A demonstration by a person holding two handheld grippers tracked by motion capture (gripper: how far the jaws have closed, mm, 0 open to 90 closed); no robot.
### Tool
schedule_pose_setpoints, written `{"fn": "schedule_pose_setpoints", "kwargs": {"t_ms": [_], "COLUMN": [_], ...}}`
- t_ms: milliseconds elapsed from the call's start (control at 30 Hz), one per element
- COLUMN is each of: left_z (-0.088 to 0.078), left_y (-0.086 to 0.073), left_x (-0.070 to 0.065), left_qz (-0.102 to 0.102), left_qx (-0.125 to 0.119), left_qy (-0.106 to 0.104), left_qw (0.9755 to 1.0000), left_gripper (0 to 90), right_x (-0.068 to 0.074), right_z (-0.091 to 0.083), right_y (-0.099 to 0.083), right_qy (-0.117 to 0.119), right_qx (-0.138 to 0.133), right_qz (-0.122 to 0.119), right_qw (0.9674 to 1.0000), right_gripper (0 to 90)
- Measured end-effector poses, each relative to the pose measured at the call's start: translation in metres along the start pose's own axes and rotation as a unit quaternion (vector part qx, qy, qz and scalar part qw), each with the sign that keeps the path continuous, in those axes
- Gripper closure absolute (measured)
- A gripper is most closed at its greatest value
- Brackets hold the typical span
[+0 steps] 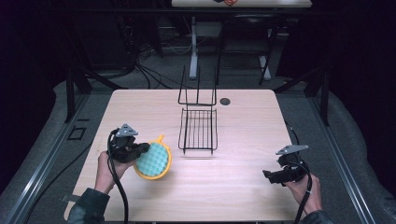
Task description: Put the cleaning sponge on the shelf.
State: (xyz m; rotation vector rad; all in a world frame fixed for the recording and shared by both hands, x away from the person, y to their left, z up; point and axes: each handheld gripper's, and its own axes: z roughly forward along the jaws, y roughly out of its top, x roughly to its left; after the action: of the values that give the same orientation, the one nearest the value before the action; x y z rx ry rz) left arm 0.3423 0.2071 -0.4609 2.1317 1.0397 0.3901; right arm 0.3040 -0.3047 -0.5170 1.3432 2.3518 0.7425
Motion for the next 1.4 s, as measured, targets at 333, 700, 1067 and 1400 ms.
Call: {"fn": "schedule_pose_setpoints", "kwargs": {"t_ms": [333,700,1067,1400], "left_z": [0.002,0.007,0.015,0.022], "left_y": [0.013,0.024,0.034,0.050], "left_x": [0.000,-0.001,-0.002,-0.008], "left_qz": [0.005,0.011,0.014,0.018], "left_qx": [-0.015,-0.016,-0.019,-0.029], "left_qy": [-0.006,-0.018,-0.018,-0.028], "left_qw": [0.9999,0.9996,0.9996,0.9990], "left_gripper": [86.9,86.9,86.9,86.9], "right_x": [0.001,0.000,0.001,0.002], "right_z": [0.000,0.001,0.002,0.004], "right_y": [0.001,0.001,0.000,0.001], "right_qy": [0.001,0.001,0.001,-0.002], "right_qx": [-0.003,0.000,0.006,0.006], "right_qz": [0.000,-0.003,-0.001,-0.006], "right_qw": [1.0000,1.0000,1.0000,1.0000], "right_gripper": [13.3,13.3,13.4,13.4]}}
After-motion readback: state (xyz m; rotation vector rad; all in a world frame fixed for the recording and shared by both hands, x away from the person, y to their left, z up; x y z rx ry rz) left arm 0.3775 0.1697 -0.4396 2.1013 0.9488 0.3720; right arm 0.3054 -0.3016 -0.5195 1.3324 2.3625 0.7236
